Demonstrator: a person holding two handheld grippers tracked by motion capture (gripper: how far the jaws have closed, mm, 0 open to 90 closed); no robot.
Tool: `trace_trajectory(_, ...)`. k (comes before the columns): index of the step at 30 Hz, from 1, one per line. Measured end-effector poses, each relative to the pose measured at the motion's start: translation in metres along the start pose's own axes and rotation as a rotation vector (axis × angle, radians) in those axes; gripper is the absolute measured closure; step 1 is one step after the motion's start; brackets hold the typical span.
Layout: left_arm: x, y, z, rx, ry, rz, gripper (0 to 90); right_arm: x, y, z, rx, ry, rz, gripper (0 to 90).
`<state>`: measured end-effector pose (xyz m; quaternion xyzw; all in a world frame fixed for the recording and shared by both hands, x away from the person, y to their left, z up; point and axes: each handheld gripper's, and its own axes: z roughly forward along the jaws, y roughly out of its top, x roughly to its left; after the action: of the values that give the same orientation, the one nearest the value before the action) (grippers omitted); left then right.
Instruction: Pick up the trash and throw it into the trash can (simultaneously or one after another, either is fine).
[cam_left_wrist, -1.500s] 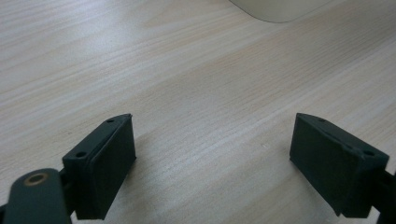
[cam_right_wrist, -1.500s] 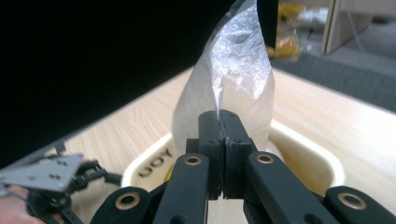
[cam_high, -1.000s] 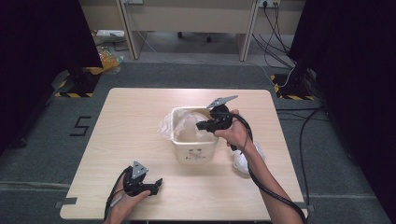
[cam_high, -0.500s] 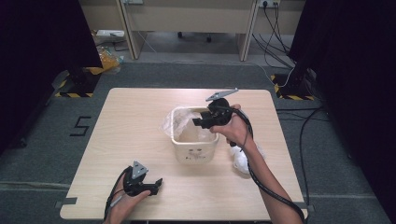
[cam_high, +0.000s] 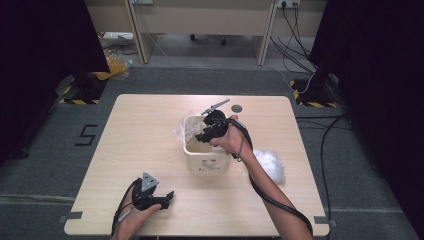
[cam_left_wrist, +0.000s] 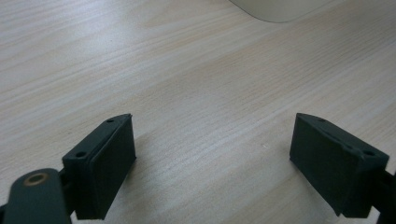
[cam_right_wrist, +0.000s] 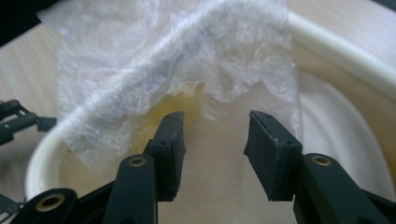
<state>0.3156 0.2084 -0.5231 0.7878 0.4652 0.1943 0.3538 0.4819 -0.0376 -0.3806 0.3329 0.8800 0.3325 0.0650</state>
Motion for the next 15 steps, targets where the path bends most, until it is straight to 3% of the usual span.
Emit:
trace_trajectory(7,0.0,0.0,0.0,-0.002,0.0,-0.003,13.2,0.002,-0.004,-0.001,0.043,-0.006,-0.022,55.8)
trace_trajectory(11,0.0,0.0,0.0,0.001,-0.001,0.0,13.2,0.001,0.001,-0.015,-0.045,0.015,0.008,53.3)
trace_trajectory(15,0.0,0.0,0.0,-0.001,0.0,0.0,13.2,0.009,0.009,-0.027,-0.115,0.044,0.009,50.9)
